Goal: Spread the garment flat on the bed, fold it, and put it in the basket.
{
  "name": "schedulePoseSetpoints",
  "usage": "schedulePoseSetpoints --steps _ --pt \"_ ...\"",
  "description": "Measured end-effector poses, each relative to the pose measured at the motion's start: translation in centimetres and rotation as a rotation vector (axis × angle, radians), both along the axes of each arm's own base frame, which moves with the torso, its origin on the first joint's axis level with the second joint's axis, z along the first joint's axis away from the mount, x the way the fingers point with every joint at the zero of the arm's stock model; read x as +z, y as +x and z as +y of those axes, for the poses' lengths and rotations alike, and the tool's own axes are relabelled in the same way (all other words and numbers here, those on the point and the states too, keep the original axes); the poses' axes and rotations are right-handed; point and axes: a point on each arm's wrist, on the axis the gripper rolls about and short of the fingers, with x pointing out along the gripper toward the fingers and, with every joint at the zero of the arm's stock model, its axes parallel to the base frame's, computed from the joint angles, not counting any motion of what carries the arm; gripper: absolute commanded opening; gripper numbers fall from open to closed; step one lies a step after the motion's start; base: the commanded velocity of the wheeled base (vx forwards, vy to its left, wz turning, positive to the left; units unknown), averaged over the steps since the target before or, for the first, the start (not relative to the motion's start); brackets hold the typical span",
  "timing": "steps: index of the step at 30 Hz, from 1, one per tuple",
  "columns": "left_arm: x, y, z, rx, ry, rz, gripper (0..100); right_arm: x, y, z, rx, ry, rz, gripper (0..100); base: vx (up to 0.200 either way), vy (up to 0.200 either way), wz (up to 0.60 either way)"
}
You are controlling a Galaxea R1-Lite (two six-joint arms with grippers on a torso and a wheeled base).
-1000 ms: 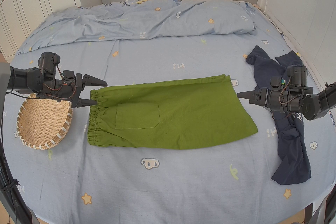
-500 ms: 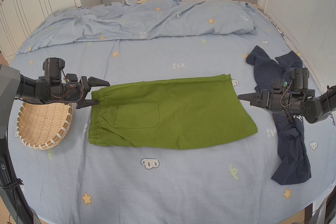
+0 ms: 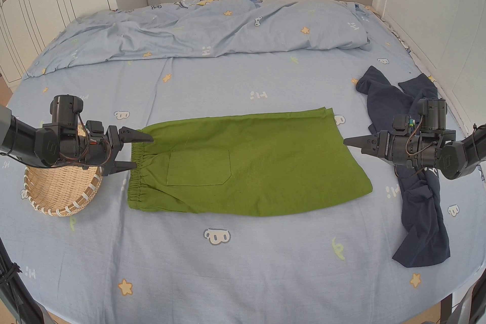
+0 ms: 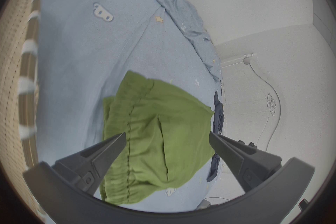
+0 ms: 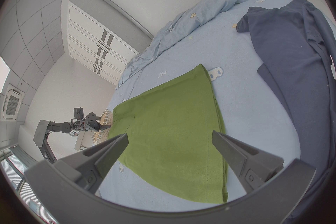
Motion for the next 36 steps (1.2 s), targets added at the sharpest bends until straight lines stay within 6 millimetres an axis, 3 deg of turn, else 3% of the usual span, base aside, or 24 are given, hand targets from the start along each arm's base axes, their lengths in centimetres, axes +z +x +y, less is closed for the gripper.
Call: schedulePoseSetpoints --steps 8,14,28,36 --pt "-2.1 -2.6 0.1 -0.03 0.078 -0.16 100 0.1 -0.2 0.1 0.004 -0.001 -0.001 100 0.0 0.0 0.0" --pt "-3.6 -3.3 1.0 -0.015 0.1 -0.161 100 0.1 -0.3 0.2 0.009 -0.002 0.0 100 0.0 0.0 0.0" --pt "-6.0 -2.7 0.9 -0.033 0.145 -0.13 100 0.0 -0.3 0.3 0.011 -0.002 0.002 100 0.0 0.0 0.0" --pt "-6.8 -1.4 -0.6 -0.032 0.166 -0.15 100 0.1 -0.2 0.3 0.01 -0.001 -0.003 100 0.0 0.0 0.0"
